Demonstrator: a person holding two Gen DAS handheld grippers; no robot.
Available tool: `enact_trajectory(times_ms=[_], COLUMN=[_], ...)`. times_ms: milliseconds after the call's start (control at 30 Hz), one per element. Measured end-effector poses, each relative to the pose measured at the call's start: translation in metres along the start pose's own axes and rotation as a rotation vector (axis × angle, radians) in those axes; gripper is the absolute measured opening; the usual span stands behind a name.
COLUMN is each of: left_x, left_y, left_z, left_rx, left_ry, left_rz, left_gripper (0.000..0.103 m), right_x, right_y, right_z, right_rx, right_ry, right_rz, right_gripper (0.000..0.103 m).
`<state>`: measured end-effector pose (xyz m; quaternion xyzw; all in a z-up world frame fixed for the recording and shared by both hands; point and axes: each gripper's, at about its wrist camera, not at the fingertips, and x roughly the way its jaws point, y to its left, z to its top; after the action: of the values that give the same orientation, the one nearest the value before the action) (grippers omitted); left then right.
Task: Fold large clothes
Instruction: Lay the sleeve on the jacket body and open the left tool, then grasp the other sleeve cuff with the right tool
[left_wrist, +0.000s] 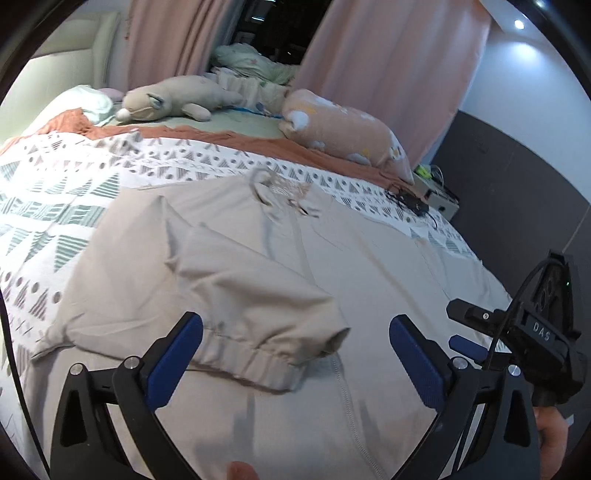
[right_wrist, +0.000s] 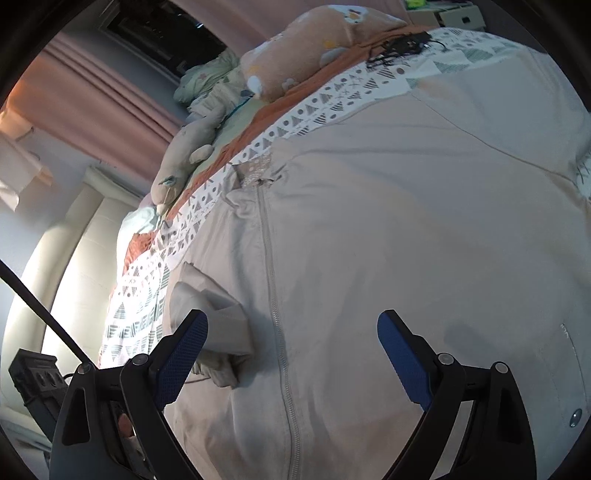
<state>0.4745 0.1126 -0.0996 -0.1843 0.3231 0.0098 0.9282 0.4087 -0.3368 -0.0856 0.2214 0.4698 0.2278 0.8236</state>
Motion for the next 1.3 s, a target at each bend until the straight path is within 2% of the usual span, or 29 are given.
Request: enact_trajectory(times_ms=[167,300,433,567,667,800,933,1033,1133,1300], left_x=[-0.030,-0.048,-0.065,-0.076,-0.083,-0.089,-0.093,-0.103,-0.101,-0.099], left_y=[0.034,0.071,0.106,0.125,0.140,0.157,0.182,0.189,0.194,0.196], left_z=[-0.001,-0.004,-0.007,-0.008,-0.007,-0.009,-0.013,-0.014,-0.014,-0.014], left_rx=[-0.030,-0.099,-0.137,-0.120,-0.120,-0.094,-0.150,-0.165,-0.176,-0.206], left_ry=[-0.041,-0.055,-0.059,-0.081,-0.090,-0.091,-0.081,-0.109,-0.096,-0.094], left_rz=[0.073,0.080,0.152,0.186,0.177,0.223,0.213,0.230,0.233,0.202], left_gripper=[0.103,0.103,0.103,0.103,0.103,0.103,0.103,0.103,0.103,0.103], right_x=[0.002,0.007,0.018,0.036,0.056,0.084,0.116,0.144,0.168,0.211], right_y=[0.023,0.044,0.073,0.105,0.127,0.147,0.169,0.182,0.197,0.208], right_z=[-0.006,-0.014,-0.023,-0.037,-0.048,-0.054,-0.065,-0.074,-0.076,-0.077], right_rx=[-0.108,-0.197,-0.311,-0.445,-0.545,-0.607,-0.681,-0.721,-0.745,-0.792], right_ry=[-0.010,-0.004,0.004,0.031,0.065,0.105,0.144,0.181,0.213,0.247], right_rz=[0.007,0.033,0.057,0.045,0.019,-0.026,-0.097,-0.158,-0.186,-0.313], right_gripper=[0.093,0.093,0.093,0.093,0.093,0.093,0.093,0.093,0.093,0.093])
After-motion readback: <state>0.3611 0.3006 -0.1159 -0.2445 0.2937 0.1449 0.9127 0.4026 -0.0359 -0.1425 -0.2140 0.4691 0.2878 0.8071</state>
